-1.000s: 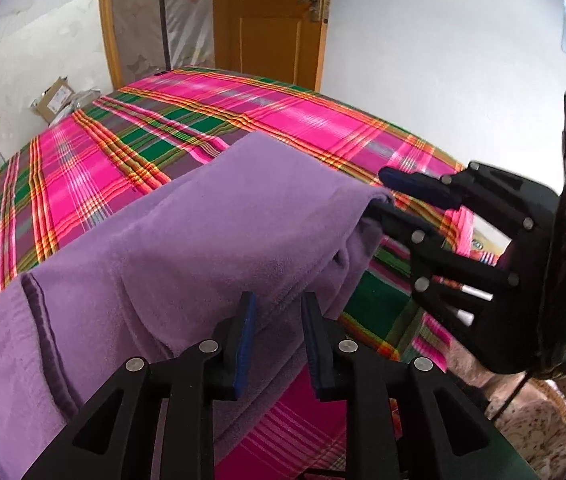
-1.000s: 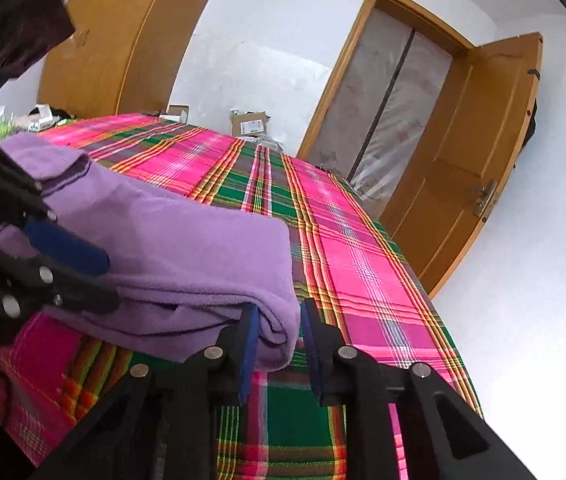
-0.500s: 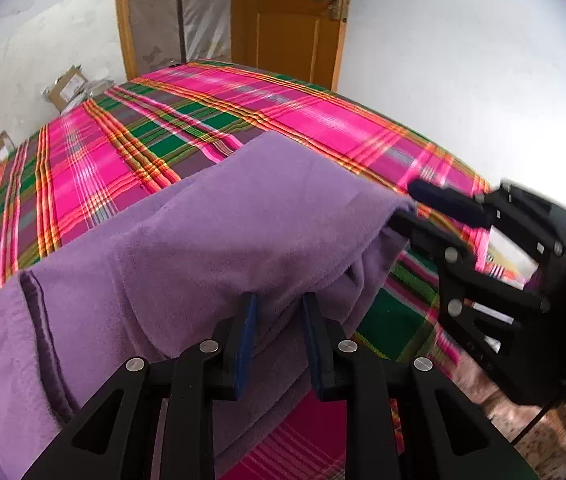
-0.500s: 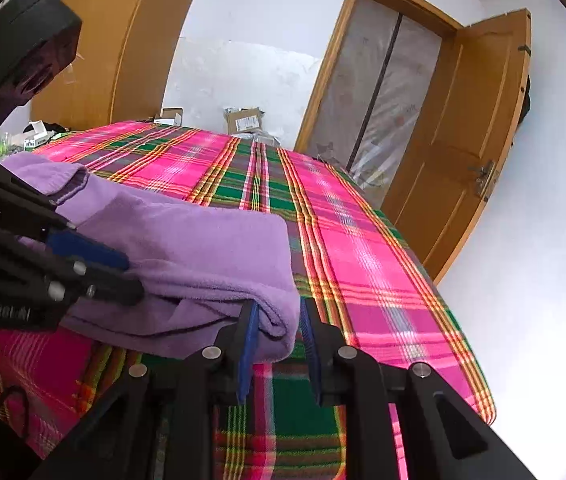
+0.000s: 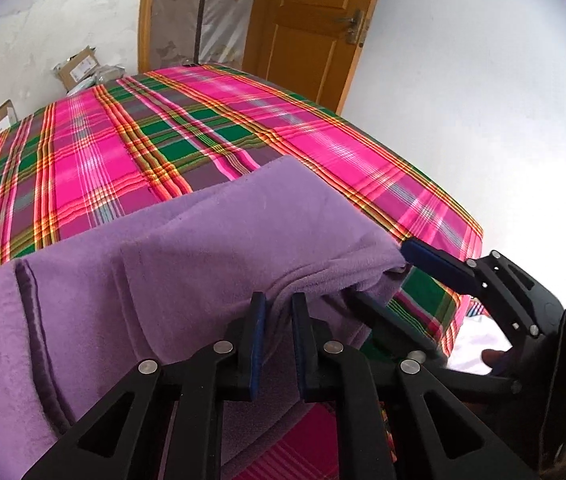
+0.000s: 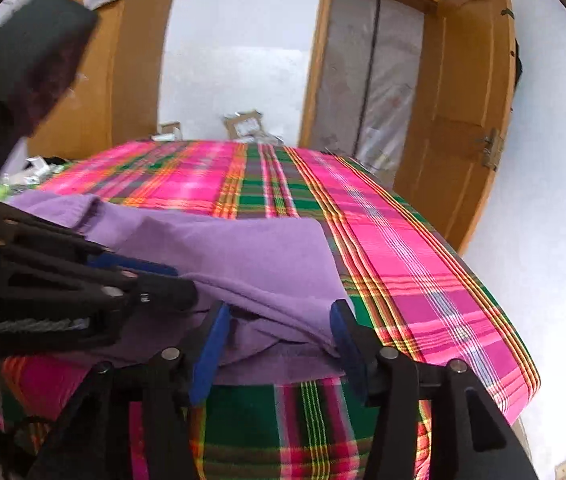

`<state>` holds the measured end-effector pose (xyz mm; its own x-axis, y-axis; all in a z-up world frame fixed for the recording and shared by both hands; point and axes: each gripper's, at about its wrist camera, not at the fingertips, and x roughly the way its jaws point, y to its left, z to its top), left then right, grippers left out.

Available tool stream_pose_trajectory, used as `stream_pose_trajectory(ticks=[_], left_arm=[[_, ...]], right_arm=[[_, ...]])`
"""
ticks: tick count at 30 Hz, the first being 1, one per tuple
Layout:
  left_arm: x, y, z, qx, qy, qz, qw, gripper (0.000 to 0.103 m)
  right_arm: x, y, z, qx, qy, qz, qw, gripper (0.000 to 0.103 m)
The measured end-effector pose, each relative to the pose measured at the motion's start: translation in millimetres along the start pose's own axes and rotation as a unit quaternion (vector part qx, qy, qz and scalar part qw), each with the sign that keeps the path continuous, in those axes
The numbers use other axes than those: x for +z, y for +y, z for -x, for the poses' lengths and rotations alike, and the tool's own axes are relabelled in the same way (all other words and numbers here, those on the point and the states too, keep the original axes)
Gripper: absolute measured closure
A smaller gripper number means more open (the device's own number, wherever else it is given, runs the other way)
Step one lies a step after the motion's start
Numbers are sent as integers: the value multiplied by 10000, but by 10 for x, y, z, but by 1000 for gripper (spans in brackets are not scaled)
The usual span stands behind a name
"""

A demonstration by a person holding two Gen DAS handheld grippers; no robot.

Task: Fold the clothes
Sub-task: 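Open the right gripper and withdraw it from the folded fleece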

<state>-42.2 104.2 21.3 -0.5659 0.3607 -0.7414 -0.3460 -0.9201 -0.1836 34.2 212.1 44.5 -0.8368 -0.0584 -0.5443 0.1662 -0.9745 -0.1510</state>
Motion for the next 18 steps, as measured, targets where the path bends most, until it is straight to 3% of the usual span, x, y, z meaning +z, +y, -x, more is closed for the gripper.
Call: stream_pose_trajectory(ticks=[4,8,15,18], left_arm=[[1,8,9,-31,-22,30,10000,90],[-1,9,25,-52,-43,34,10000,90],[-5,12,52,-88,-79,39,9999,90],[-11,15,65,-112,-97,52,9999,90]], right_arm=[[-17,21,-149,-462,254,69,9986,50],[-13,-165,-120,-670,254,-319,9969,50],[-96,-337,-64,-959,418,-588,9928,47],[-161,-462,-27,-824,491,-880,9915,44]])
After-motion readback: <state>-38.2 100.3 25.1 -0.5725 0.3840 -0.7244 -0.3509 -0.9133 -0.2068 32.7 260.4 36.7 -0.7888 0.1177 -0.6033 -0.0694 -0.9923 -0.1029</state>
